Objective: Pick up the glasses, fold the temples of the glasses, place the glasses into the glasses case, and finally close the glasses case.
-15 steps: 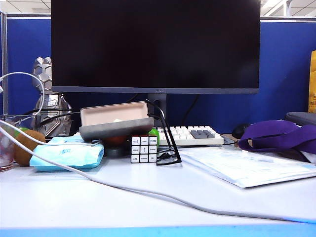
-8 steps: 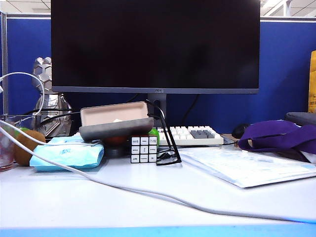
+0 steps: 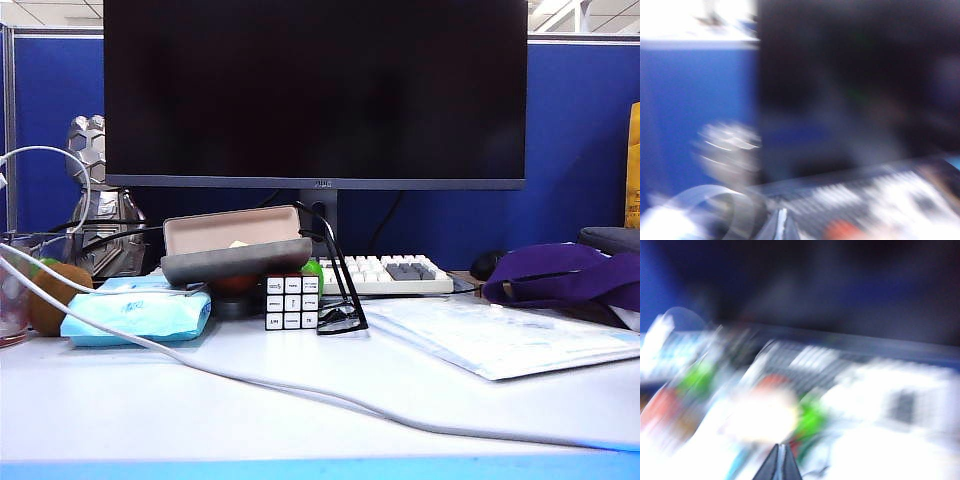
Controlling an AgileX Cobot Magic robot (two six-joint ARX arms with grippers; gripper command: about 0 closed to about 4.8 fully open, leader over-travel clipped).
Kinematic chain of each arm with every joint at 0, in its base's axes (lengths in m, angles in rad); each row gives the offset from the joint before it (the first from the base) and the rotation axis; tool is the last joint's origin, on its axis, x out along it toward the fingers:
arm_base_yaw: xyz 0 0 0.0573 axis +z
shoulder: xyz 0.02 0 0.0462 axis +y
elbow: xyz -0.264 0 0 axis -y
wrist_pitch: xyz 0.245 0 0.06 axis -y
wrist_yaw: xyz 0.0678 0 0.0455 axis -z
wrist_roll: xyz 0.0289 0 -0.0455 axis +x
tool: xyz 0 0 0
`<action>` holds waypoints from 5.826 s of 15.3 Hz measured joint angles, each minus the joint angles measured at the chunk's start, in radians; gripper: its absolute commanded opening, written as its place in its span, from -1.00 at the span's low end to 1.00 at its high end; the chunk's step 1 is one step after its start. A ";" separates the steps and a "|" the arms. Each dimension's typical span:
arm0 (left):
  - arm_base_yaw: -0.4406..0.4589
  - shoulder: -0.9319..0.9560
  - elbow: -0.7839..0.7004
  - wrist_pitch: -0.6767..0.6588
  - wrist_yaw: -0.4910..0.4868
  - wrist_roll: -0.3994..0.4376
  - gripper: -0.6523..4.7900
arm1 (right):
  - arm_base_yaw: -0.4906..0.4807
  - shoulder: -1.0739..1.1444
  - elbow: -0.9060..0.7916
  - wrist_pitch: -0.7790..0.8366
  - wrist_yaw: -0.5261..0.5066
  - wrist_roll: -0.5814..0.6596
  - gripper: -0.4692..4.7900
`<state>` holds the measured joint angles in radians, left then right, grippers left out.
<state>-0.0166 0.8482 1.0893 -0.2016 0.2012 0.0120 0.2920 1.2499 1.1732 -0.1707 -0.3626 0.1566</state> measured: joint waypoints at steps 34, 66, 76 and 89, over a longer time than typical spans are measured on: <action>0.000 0.072 0.056 -0.087 0.200 -0.095 -0.78 | 0.262 0.335 0.026 -0.420 0.004 -0.420 -0.84; -0.056 0.070 0.056 -0.091 0.219 -0.096 -0.78 | 0.239 0.663 0.393 -0.985 0.086 0.269 -0.31; -0.056 0.072 0.056 -0.095 0.219 -0.095 -0.78 | 0.239 0.708 0.393 -0.897 0.153 0.267 -0.31; -0.056 0.076 0.056 -0.104 0.219 -0.095 -0.78 | 0.239 0.763 0.393 -0.855 0.160 0.265 -0.58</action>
<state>-0.0731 0.9237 1.1454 -0.3054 0.4198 -0.0834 0.5312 2.0132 1.5661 -1.0252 -0.2028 0.4217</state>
